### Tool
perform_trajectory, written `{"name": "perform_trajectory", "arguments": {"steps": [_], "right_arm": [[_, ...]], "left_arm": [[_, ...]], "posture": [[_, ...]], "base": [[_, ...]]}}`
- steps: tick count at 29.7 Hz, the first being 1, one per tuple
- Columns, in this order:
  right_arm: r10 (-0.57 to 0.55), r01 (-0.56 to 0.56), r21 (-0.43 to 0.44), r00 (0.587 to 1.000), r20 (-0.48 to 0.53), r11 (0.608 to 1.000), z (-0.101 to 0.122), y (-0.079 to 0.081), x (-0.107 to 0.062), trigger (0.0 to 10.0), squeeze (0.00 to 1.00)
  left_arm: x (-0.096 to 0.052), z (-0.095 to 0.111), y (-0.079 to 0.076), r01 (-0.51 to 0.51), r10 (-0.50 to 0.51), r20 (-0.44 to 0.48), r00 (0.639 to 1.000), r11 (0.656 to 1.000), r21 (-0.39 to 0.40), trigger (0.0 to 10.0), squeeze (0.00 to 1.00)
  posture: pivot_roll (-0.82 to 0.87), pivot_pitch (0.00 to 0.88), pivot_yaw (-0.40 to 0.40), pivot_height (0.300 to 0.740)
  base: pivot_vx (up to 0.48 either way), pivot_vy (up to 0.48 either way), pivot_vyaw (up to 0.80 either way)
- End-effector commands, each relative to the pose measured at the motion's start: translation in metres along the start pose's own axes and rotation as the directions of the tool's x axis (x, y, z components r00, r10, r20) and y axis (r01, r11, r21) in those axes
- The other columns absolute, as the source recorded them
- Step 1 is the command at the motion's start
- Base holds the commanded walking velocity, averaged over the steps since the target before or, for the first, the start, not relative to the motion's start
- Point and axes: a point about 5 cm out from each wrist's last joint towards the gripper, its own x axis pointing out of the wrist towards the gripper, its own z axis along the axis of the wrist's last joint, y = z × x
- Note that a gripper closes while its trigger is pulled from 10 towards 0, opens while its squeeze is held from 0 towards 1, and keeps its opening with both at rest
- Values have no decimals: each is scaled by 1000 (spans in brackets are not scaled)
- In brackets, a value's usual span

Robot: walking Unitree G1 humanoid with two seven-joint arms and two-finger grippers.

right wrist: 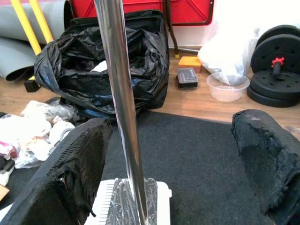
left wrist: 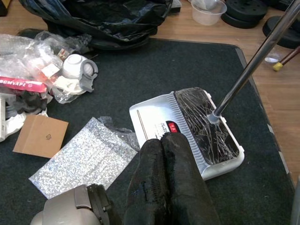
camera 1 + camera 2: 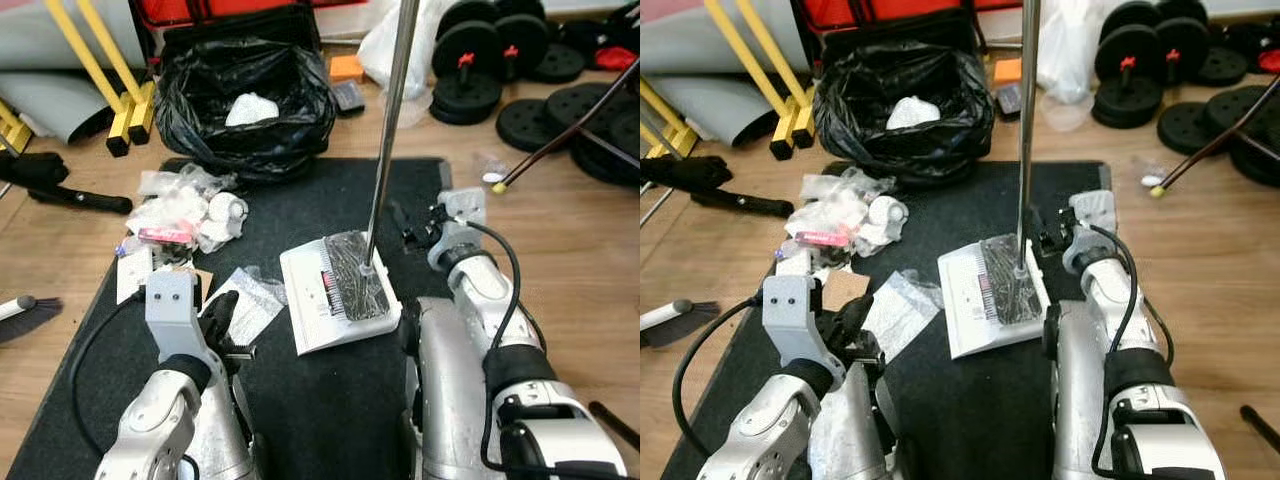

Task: Sweep floor

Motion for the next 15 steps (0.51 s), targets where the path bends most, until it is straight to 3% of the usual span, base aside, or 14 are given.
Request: {"name": "perform_trajectory", "arguments": {"steps": [1, 4, 8, 15], "right_arm": [[206, -204, 76, 978, -24, 976, -2, 29, -42, 10000, 0], [286, -282, 92, 957, -38, 955, 0, 46, -67, 10000, 0], [343, -336, 101, 937, -62, 936, -3, 57, -86, 10000, 0], [371, -364, 99, 927, -58, 926, -3, 62, -91, 10000, 0]], "left_arm": [[3, -10, 1, -22, 23, -8, 1000, 999, 41, 10000, 0], [2, -13, -7, -5, 4, 15, 1000, 998, 68, 10000, 0], [-1, -15, -18, 15, -18, 32, 999, 998, 69, 10000, 0], [-3, -18, -24, 10, -13, 45, 999, 997, 79, 10000, 0]], "posture": [[-23, 88, 28, 370], [-42, 60, 21, 385], [-47, 46, 17, 400], [-48, 11, 13, 425]], "base": [[0, 0, 0], [0, 0, 0], [0, 0, 0], [0, 0, 0]]}}
